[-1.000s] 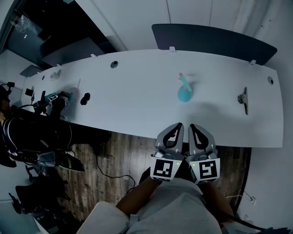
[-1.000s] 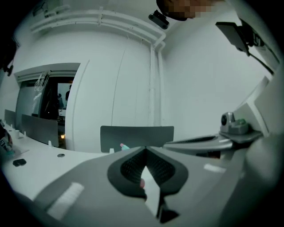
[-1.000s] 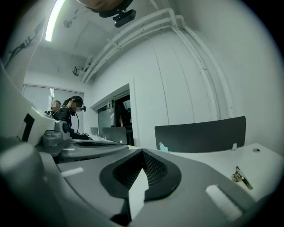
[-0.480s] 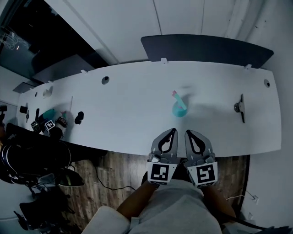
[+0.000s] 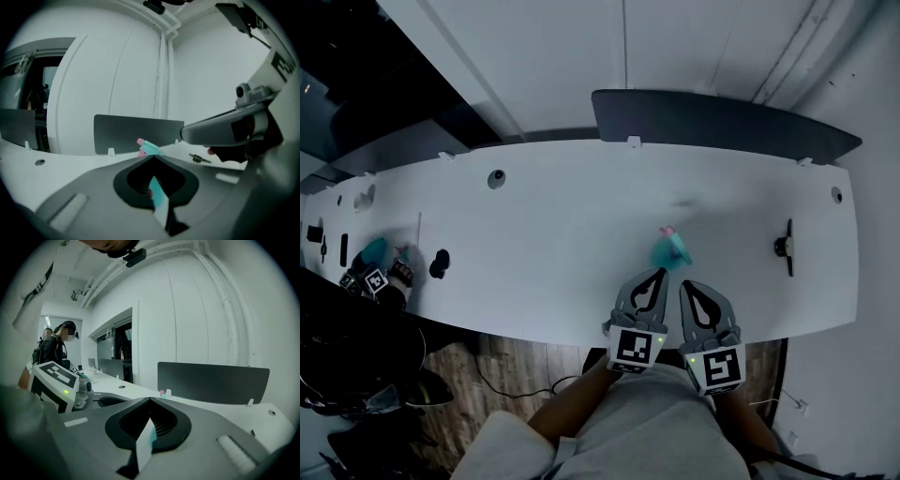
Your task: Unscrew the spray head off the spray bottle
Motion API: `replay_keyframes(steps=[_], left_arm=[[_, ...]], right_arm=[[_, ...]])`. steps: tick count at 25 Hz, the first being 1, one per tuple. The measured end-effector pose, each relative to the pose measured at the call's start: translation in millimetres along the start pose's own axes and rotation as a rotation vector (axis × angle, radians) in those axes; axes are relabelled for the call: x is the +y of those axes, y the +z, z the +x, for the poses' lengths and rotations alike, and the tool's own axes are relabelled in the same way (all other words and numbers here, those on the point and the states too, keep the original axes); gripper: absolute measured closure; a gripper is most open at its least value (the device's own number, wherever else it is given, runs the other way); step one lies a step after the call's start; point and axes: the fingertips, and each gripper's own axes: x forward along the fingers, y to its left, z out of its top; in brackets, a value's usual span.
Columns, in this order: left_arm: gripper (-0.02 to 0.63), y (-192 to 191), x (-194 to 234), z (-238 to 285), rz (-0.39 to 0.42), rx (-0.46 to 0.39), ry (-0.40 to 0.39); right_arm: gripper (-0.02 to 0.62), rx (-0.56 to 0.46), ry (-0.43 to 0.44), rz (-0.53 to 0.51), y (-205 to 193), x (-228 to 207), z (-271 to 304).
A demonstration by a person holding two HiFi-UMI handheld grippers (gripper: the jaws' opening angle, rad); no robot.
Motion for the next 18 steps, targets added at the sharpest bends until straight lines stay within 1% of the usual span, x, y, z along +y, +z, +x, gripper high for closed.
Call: replay_keyframes(steps=[3, 8, 10, 14, 18], left_arm=[[0.606, -16, 1, 5, 0.010, 0.053, 0.005], [0.606, -34, 3, 12, 0.059, 0.120, 0.021], [0.606, -40, 7, 16, 0.075, 0.136, 0.032], [0.606, -50, 13, 24, 0.068, 0.164, 0.037], [0.603, -58, 10, 26, 0.058, 0.178, 0.005]], right_arm=[[0.597, 0.027, 0.012, 0.010, -4, -3, 6], [0.597, 0.078, 0.062, -0.040, -14, -14, 11], [0.597, 0.093, 0.074, -0.039, -16, -16, 13], [0.595, 0.087, 0.087, -0.049, -14, -18, 20], [0.595, 0.103, 0.085, -0.039, -14, -19, 20]])
